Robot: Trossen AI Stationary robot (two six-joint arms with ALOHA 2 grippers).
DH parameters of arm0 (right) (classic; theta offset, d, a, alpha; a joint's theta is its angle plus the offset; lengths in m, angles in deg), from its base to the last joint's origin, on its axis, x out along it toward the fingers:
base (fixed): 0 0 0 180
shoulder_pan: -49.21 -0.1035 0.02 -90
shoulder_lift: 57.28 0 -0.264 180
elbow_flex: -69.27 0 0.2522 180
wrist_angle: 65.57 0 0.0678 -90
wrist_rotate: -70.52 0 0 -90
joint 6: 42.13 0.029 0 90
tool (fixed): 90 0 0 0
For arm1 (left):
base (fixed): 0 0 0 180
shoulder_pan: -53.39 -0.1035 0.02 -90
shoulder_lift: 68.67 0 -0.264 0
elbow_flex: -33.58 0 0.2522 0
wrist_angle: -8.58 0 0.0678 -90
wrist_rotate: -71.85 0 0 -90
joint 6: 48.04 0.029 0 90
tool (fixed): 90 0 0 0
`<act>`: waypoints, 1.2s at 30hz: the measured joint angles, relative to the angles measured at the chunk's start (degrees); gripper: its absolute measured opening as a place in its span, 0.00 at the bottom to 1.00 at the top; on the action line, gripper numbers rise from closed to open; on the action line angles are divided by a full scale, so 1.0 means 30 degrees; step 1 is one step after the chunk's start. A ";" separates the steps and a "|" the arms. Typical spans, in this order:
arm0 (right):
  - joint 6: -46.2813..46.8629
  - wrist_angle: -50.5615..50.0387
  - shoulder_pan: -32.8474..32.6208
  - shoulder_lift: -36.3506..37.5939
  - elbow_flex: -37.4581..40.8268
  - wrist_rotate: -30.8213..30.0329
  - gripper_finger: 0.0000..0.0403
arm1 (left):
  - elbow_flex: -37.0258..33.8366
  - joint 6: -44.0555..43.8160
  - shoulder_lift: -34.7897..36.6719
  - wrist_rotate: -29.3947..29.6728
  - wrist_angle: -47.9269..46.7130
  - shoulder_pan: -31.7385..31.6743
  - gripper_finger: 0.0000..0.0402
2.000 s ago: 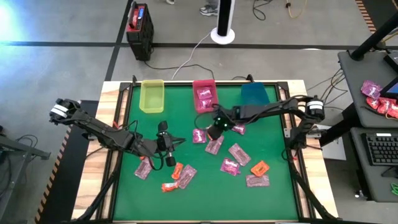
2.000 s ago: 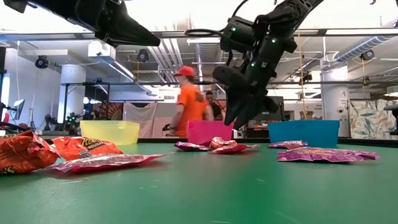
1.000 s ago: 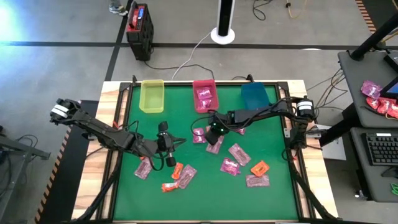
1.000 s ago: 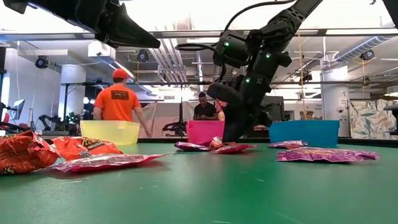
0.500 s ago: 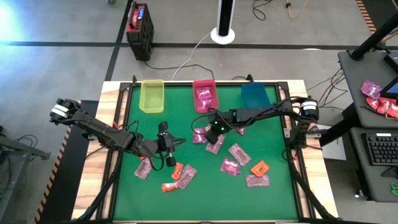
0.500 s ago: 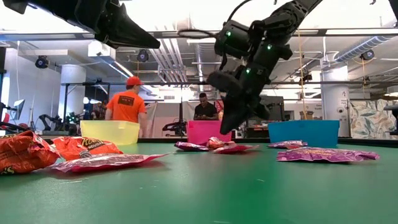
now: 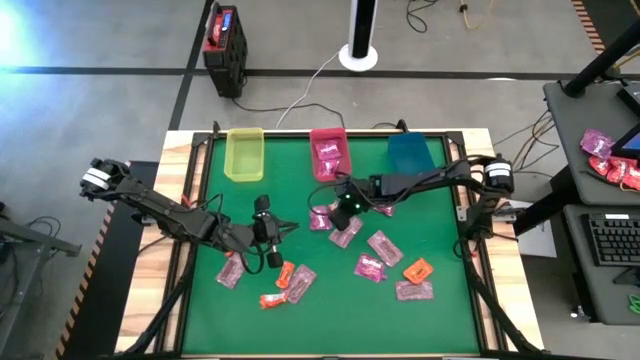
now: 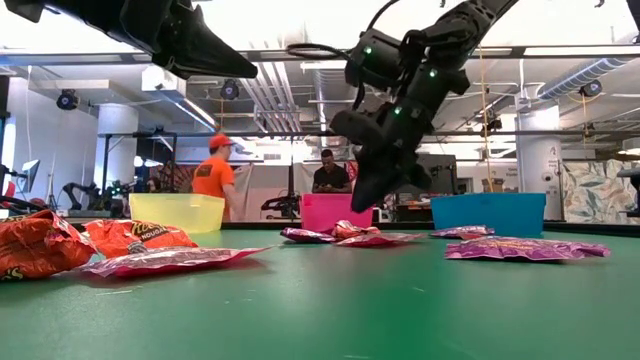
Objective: Sort candy by brand, put in halloween buckets
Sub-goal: Put the orange candy into the blue bin
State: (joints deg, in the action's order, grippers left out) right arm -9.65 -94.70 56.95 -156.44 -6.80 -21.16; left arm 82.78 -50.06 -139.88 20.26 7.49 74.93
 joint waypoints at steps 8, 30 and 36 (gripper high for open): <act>0.0048 0.0340 -0.0166 -0.0122 -0.0005 -0.0630 0.36 | 0.0000 0.0000 0.0004 0.0000 -0.0073 0.0000 0.00; -0.0386 0.1453 -0.1336 -0.2009 0.0010 -0.4022 0.64 | 0.0000 -0.0066 0.0011 0.0000 -0.0166 0.0000 0.00; -0.0559 0.1536 -0.1373 -0.1915 0.0025 -0.4031 0.59 | 0.0000 -0.0066 0.0011 0.0000 -0.0241 0.0000 0.00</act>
State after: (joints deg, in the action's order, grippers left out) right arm -11.32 -90.09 52.83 -162.18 -6.73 -33.25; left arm 82.78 -50.26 -139.85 20.26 6.76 74.93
